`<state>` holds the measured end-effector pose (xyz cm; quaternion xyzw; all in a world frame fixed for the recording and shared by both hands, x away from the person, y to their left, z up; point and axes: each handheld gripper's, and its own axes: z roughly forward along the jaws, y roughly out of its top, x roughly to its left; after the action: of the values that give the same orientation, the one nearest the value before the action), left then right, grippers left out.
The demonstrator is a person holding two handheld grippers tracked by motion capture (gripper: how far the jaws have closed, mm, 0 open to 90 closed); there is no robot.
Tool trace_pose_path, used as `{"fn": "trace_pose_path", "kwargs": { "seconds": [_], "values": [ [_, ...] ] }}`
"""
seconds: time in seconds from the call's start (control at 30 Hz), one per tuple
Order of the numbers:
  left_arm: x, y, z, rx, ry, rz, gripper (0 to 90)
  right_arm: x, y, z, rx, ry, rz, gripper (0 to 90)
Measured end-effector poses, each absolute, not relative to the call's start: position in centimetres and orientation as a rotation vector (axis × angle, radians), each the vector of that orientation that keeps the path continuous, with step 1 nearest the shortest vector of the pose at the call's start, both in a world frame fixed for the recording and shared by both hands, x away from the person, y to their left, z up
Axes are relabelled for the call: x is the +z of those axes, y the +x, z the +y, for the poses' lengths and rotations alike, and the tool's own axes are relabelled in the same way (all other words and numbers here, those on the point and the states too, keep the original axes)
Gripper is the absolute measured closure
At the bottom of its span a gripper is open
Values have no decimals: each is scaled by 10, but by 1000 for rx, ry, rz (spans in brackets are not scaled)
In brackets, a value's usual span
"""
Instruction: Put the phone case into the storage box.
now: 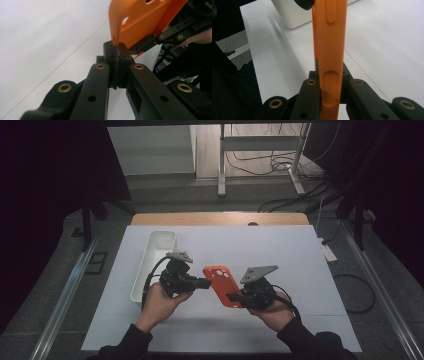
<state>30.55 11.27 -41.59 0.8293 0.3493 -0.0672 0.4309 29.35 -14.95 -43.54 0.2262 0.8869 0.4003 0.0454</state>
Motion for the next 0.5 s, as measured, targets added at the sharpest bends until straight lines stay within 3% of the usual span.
{"fn": "trace_pose_path", "kwargs": {
  "seconds": [0.17, 0.5],
  "values": [
    [-416, 306, 112, -196, 2034, 895, 894, -437, 293, -148, 1224, 689, 2705, 798],
    [-419, 305, 106, -202, 2031, 924, 893, -439, 292, -143, 1217, 663, 2675, 590]
  ]
}}
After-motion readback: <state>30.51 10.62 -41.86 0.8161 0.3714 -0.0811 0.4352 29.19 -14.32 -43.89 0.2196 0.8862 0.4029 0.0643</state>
